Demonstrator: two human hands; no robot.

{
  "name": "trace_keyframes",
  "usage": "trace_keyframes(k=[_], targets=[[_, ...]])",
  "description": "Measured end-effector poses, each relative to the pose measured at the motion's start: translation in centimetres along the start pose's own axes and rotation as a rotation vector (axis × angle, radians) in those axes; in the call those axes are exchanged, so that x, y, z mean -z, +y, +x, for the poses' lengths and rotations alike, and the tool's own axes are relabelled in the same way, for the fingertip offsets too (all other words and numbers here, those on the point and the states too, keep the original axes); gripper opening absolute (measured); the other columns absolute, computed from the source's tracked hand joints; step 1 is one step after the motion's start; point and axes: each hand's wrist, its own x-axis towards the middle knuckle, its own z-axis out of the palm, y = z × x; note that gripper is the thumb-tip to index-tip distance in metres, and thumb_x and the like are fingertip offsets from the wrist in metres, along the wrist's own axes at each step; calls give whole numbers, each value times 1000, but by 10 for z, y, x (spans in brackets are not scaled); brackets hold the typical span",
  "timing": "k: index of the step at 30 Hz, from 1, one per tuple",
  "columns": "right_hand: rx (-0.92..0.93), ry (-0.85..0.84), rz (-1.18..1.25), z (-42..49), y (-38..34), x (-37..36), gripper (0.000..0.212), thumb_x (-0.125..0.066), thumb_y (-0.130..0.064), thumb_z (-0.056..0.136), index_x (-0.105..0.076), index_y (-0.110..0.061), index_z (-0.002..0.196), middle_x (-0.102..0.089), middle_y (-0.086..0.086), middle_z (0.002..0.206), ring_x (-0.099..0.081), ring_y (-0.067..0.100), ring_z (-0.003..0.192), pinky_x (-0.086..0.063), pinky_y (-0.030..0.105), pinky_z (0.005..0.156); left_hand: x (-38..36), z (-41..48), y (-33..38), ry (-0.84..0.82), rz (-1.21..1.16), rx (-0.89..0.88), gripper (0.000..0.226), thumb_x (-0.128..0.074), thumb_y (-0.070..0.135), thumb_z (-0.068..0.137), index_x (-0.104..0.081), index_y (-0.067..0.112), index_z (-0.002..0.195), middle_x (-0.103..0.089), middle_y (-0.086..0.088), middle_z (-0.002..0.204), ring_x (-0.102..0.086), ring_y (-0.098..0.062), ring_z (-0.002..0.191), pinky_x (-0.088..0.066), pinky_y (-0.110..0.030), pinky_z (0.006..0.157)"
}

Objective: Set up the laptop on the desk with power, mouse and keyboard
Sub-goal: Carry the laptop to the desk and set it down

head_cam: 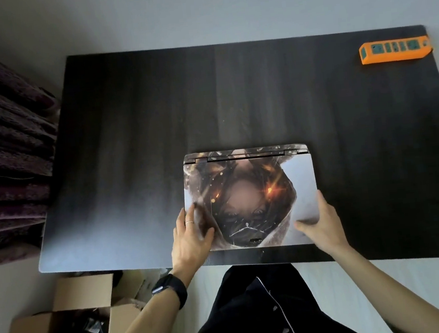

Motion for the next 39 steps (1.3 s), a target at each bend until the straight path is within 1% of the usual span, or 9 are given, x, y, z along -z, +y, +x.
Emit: trace_keyframes(k=[2, 5, 8, 10, 14, 18, 27, 31, 39], targets=[[29, 16, -54, -11, 11, -6, 115, -90, -30, 72, -16, -19, 159, -34, 7, 161, -35, 31, 146, -36, 46, 116, -6, -12, -12, -49, 70, -43, 98, -71, 53, 81, -7, 42, 154, -11, -5, 162, -20, -28, 148, -37, -44, 114], [86, 1, -159, -27, 30, -16, 123, -91, -40, 69, -10, -23, 160, -26, 4, 165, -30, 30, 149, -30, 50, 119, -8, -18, -24, -75, 130, -77, 111, -73, 66, 71, 1, 49, 152, -4, -6, 164, -18, -25, 150, -36, -42, 115], [147, -23, -281, -36, 45, -20, 128, -89, -45, 68, -1, -29, 160, -12, -1, 168, -21, 29, 151, -26, 49, 118, -4, -16, -29, -91, 182, -116, 121, -77, 68, 64, 3, 48, 153, -5, -7, 164, -21, -26, 148, -39, -42, 113], [160, -13, -333, -36, 48, -20, 125, -86, -46, 72, 1, -30, 160, -12, -1, 168, -22, 32, 149, -30, 49, 116, -2, -13, -32, -88, 246, -148, 126, -81, 65, 61, 3, 47, 153, -11, -8, 162, -27, -29, 145, -43, -44, 109], [147, 11, -336, -34, 45, -21, 118, -82, -50, 76, 0, -33, 159, -18, -1, 167, -26, 34, 146, -37, 49, 113, 3, -9, -36, -63, 283, -175, 122, -85, 59, 60, -7, 48, 153, -26, -7, 157, -41, -30, 134, -47, -44, 103], [158, 16, -378, -24, 37, -15, 119, -81, -53, 75, -1, -32, 159, -23, 1, 165, -28, 32, 145, -41, 47, 111, 9, 0, -31, -54, 363, -197, 120, -84, 60, 60, -9, 47, 152, -27, -7, 158, -39, -30, 134, -41, -46, 108], [131, 47, -422, 23, -9, -3, 118, -80, -54, 77, 1, -33, 159, -23, 2, 165, -27, 35, 147, -38, 50, 113, 24, 50, 5, -19, 296, -151, 116, -83, 50, 71, 3, 57, 149, -27, -6, 157, -27, -30, 142, -43, -51, 107], [123, 82, -435, 49, -34, 5, 117, -80, -52, 77, 2, -33, 159, -23, 3, 165, -27, 36, 148, -38, 50, 114, 31, 78, 28, 14, 255, -140, 113, -82, 43, 74, 0, 54, 151, -38, -7, 148, -34, -32, 135, -46, -47, 104], [131, 73, -465, 71, -50, 17, 119, -79, -54, 78, 5, -34, 159, -24, 4, 164, -28, 36, 147, -43, 50, 109, 34, 95, 46, 28, 274, -87, 112, -81, 44, 75, 2, 54, 151, -40, -4, 147, -37, -31, 132, -49, -49, 100]])
